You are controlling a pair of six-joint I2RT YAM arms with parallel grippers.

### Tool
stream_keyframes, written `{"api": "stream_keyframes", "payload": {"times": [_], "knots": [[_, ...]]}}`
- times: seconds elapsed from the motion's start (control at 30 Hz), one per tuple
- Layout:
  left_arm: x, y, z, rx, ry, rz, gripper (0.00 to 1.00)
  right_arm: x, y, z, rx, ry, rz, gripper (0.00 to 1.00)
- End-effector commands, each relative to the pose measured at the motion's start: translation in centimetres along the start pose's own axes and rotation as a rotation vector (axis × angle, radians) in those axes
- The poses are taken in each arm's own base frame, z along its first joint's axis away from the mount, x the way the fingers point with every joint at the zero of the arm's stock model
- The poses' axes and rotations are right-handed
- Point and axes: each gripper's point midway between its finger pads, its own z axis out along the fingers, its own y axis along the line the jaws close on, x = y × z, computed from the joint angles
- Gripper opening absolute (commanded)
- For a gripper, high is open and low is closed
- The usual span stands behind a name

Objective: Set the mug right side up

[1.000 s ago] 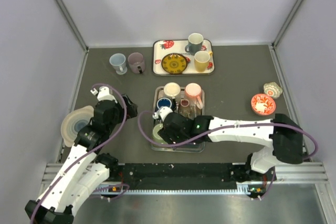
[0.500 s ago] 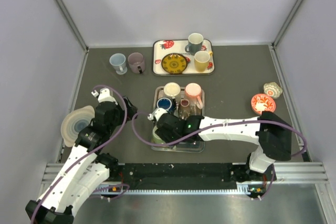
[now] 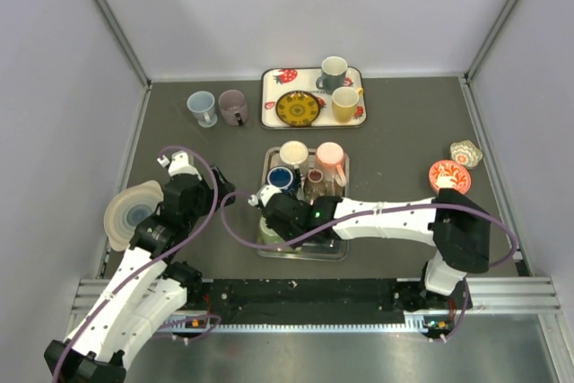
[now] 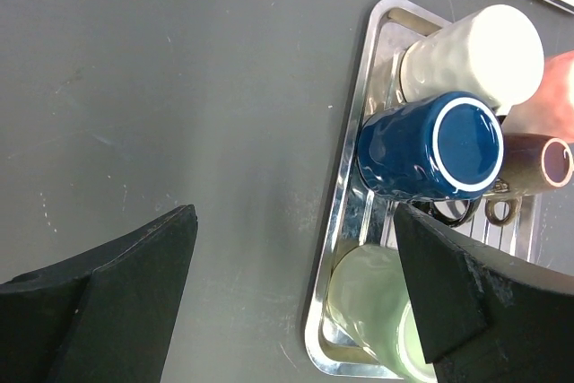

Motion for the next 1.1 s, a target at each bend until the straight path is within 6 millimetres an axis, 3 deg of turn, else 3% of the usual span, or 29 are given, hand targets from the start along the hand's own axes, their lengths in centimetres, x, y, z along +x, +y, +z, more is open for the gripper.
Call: {"api": "stream_keyframes", "payload": {"times": [0.0,0.13,0.2,0.33,0.37,0.47,0.6,0.73,0.83,1.07], "knots": [[-0.3,-0.2,0.1,0.011,-0.021,-0.011,0.96,-2.3,1.6,0.1,-0.044,-0.055,0.0,0.14],[-0.4,-0.2,0.0,0.014,-0.025,-0.012,0.96,-2.1,1.4,-0.1,-0.038,-0.055,0.01,0.0],[-0.5,-0.3,-0.1,0.016,-0.028,-0.013,0.95,-2.3,1.3,-0.7,-0.035,-0.07,0.023,0.0],[-1.5,-0.8,-0.5,0.029,-0.052,-0.016,0.95,-3.9,1.1,-4.4,-0.05,-0.164,0.038,0.0],[-1.8,-0.9,-0.7,0.033,-0.06,-0.016,0.95,-4.8,0.9,-6.4,-0.065,-0.213,0.051,0.0],[-3.0,-1.5,-1.1,0.044,-0.089,-0.018,0.95,-5.8,0.6,-9.6,-0.087,-0.276,0.066,0.0],[-4.1,-2.2,-1.4,0.063,-0.11,-0.02,0.94,-5.8,0.2,-11.4,-0.098,-0.301,0.081,0.0],[-3.7,-2.6,-1.2,0.082,-0.096,-0.03,0.93,-4.7,-0.3,-11.1,-0.079,-0.29,0.092,0.0],[-3.5,-2.9,-1.3,0.102,-0.09,-0.051,0.93,-5.1,-0.7,-11.9,-0.084,-0.359,0.145,0.0],[-5.8,-4.8,-3.9,0.231,-0.192,-0.08,0.94,-8.0,-3.7,-17.3,-0.148,-0.616,0.36,0.0]]}}
